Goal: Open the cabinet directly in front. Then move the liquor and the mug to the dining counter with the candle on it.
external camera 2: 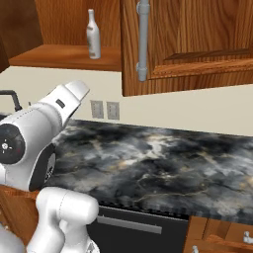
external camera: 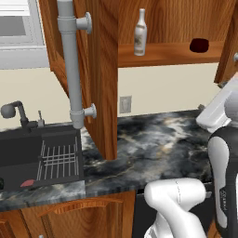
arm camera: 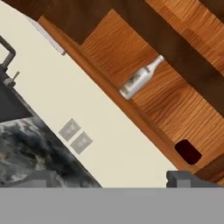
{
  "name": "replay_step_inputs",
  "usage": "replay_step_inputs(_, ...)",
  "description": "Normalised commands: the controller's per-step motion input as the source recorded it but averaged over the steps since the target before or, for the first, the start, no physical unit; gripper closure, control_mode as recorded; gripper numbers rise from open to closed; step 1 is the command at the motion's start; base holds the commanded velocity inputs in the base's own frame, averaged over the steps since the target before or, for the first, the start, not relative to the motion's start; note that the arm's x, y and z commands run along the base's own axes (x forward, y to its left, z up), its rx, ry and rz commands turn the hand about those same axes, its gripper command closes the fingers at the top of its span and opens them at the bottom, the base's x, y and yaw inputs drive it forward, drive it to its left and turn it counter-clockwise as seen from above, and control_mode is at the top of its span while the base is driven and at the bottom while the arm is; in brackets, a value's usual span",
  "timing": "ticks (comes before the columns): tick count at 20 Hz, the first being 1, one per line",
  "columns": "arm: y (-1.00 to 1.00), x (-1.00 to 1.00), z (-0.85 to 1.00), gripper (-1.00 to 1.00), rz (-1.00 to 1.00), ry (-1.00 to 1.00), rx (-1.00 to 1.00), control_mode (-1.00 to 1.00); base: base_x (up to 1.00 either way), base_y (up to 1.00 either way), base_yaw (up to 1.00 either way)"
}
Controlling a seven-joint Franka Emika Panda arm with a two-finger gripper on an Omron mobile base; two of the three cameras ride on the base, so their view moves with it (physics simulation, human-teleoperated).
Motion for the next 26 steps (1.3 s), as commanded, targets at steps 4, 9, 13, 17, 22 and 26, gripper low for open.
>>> replay_step_inputs(4, 0.12, 0.6, 0.09, -1.0, -0.19, -0.15, -0.24, -1.0, 0.0, 0.0, 0.0)
replay_step_inputs(9, 0.02, 0.38, 0.07, -1.0, -0.28, -0.01, -0.19, -1.0, 0.0, 0.0, 0.0)
replay_step_inputs(13, 0.0, 0.26, 0.27, -1.0, -0.21, 0.01, -0.05, -1.0, 0.0, 0.0, 0.0)
replay_step_inputs(17, -0.08, 0.49, 0.4, -1.0, -0.23, 0.16, 0.0, -1.0, 0.0, 0.0, 0.0)
replay_step_inputs(22, -0.05, 0.63, 0.04, -1.0, -0.02, 0.17, 0.0, -1.0, 0.0, 0.0, 0.0)
replay_step_inputs(26, -0.35, 0.68, 0.0, -1.0, -0.05, 0.07, 0.0, -1.0, 0.0, 0.0, 0.0)
